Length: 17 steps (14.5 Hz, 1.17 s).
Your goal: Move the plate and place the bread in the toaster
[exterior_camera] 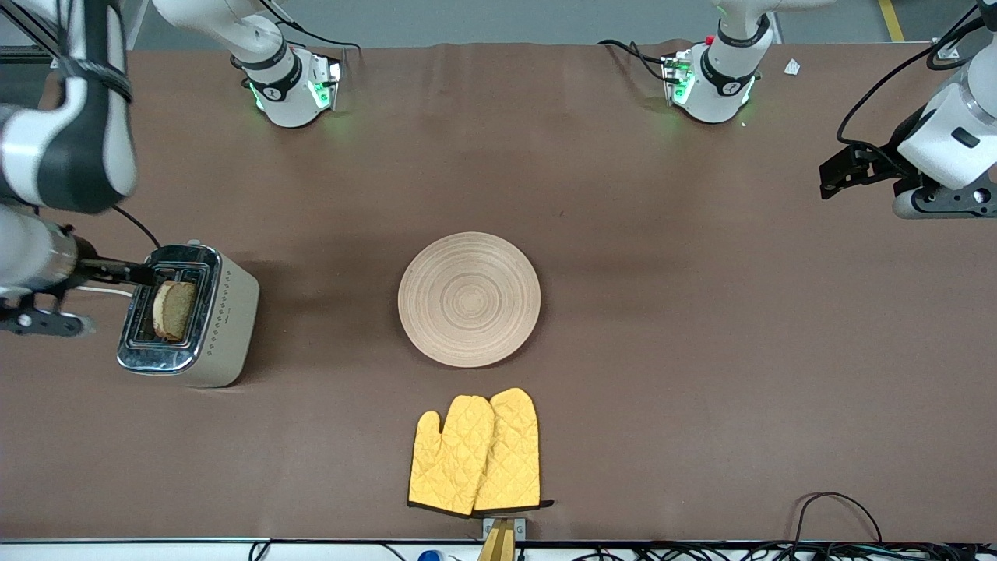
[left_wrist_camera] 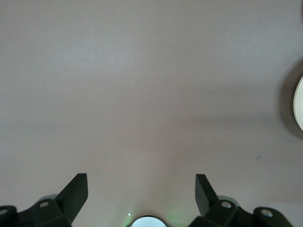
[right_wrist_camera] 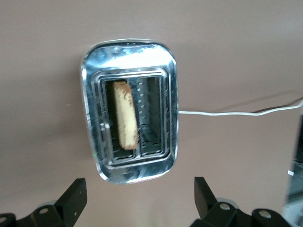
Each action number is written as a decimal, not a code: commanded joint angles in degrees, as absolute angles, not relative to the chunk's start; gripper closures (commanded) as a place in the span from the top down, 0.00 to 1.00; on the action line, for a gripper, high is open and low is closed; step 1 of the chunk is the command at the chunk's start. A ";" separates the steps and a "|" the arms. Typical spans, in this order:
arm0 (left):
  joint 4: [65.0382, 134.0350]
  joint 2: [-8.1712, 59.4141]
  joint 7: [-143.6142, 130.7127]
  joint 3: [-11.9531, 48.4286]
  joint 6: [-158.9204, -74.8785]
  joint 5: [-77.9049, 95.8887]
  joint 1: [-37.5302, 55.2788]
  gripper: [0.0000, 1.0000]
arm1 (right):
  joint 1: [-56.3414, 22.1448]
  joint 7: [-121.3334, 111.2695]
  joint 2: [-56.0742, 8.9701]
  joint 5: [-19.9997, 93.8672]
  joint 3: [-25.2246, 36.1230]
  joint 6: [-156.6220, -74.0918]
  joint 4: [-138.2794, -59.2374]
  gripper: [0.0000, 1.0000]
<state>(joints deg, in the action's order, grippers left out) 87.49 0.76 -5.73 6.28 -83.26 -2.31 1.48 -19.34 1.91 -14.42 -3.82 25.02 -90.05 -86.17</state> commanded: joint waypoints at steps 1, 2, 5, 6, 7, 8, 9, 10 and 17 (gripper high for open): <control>87.71 -0.09 -5.27 5.98 -83.32 -1.49 1.49 1.00 | -16.36 -1.40 -6.17 -0.09 24.17 -91.23 -92.45 1.00; 87.80 -0.17 -5.27 5.98 -83.32 -1.49 1.49 1.00 | -15.91 -1.49 -4.15 0.00 24.17 -91.23 -93.33 1.00; 87.98 -0.44 -4.05 6.15 -83.67 -1.58 1.49 1.00 | -16.00 -1.58 1.56 0.00 24.26 -90.62 -95.88 1.00; 88.07 -0.53 -3.78 6.24 -84.11 -1.58 1.49 1.00 | -16.00 -1.58 2.80 0.00 24.34 -90.70 -96.41 1.00; 88.07 -0.53 -3.78 6.24 -84.72 -1.58 1.49 1.00 | -16.00 -1.50 3.42 0.00 24.26 -90.70 -96.68 1.00; 88.15 -0.53 -3.78 6.24 -85.42 -1.50 1.49 1.00 | -16.26 -1.49 4.04 0.00 24.26 -90.62 -96.68 1.00; 88.24 -0.61 -3.87 6.24 -85.69 -1.49 1.49 1.00 | -16.43 -1.49 4.30 0.00 24.00 -90.62 -96.59 1.00; 88.24 -0.79 -3.95 6.33 -85.78 -1.49 1.49 1.00 | -16.61 -1.49 4.48 0.00 23.82 -90.62 -96.59 1.00; 89.91 -1.49 -6.42 6.50 -87.19 -0.18 1.58 1.00 | -1.37 -0.44 3.87 0.26 7.35 -90.70 -92.29 1.00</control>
